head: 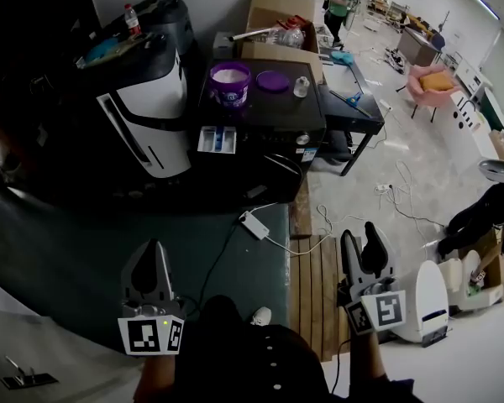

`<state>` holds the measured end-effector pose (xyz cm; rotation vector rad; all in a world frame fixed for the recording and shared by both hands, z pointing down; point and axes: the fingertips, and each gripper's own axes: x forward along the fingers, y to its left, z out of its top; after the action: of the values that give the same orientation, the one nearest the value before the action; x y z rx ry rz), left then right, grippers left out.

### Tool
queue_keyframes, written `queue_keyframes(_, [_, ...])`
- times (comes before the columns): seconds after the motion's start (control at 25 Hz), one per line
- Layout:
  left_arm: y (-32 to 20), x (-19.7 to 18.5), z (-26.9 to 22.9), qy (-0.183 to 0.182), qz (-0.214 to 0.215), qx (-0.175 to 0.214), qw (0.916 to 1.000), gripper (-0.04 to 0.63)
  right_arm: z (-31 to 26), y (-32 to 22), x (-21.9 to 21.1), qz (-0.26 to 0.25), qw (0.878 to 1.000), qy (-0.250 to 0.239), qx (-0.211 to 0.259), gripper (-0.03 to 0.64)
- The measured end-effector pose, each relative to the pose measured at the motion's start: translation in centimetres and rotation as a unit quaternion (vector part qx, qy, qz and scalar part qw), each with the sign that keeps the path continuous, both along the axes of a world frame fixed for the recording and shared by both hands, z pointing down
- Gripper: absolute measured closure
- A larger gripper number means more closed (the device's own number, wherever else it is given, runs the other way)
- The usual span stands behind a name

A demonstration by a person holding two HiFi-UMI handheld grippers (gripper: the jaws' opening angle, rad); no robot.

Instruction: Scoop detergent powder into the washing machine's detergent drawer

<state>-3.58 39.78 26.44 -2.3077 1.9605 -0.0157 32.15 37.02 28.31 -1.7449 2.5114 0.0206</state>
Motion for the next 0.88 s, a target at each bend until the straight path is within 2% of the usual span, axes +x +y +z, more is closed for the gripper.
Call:
queue_keyframes(0.44, [-4.7,-2.0,0.5,0.003,-0.001,-0.004,1.0000,0.588,1.2,-4.8,-2.3,-0.003,0.999,0.022,-0.024,0.408])
queue_keyframes(0.88, [-11.8,-5.4,0.5,0.011,0.001,-0.002,0.9999,0.588,0.8,-11.9,-6.0,-0.004,1.000,0.013,-0.027,0.408])
